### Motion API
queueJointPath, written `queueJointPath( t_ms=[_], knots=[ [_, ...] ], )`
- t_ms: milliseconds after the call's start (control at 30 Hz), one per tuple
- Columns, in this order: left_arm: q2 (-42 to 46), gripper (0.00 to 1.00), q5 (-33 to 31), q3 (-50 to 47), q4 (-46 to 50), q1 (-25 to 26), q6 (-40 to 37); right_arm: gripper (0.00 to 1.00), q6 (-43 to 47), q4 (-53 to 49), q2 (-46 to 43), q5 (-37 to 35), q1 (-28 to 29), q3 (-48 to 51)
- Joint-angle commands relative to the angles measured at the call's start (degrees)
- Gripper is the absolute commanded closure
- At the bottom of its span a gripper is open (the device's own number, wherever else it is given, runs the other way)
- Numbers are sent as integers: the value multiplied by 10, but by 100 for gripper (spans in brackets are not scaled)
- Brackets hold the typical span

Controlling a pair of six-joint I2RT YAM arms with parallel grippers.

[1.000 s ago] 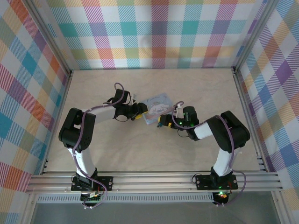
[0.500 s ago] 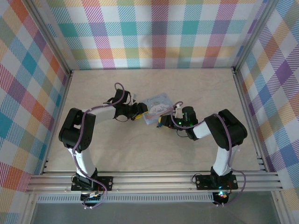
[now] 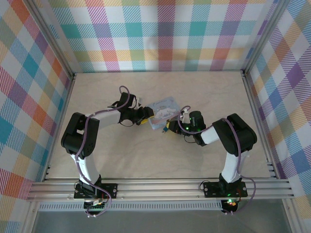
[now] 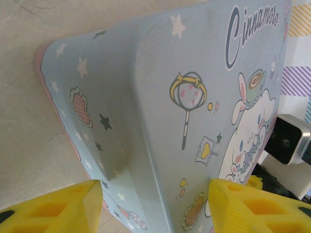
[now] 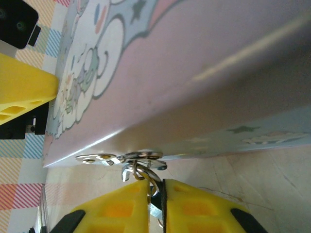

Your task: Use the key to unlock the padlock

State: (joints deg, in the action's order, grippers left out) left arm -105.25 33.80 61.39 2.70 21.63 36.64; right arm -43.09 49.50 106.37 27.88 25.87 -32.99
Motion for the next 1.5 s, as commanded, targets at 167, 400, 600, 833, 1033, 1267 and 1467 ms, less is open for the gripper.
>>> queueJointPath(
  t_ms=[167, 400, 600, 833, 1033, 1267, 1467],
  knots=[
    [-5, 42, -27, -5, 62, 12, -1, 95, -16, 34, 6, 1, 2, 7],
    [0, 42, -30, -9, 67, 12, -3, 98, -44, 72, 9, -20, 2, 22],
    [4, 42, -30, -18, 64, 13, -3, 100, -65, 100, 5, -42, 1, 33],
    [16, 41, -36, -41, 56, 17, 0, 100, -95, 125, 4, -59, -9, 43],
    [18, 41, -37, -47, 52, 17, 1, 100, -121, 125, 3, -63, -18, 43],
    [26, 39, -37, -51, 49, 18, 2, 100, -123, 119, -12, -74, -22, 45],
    [47, 35, -41, -48, 43, 15, 6, 100, -93, 64, -57, -95, -25, 61]
  ],
)
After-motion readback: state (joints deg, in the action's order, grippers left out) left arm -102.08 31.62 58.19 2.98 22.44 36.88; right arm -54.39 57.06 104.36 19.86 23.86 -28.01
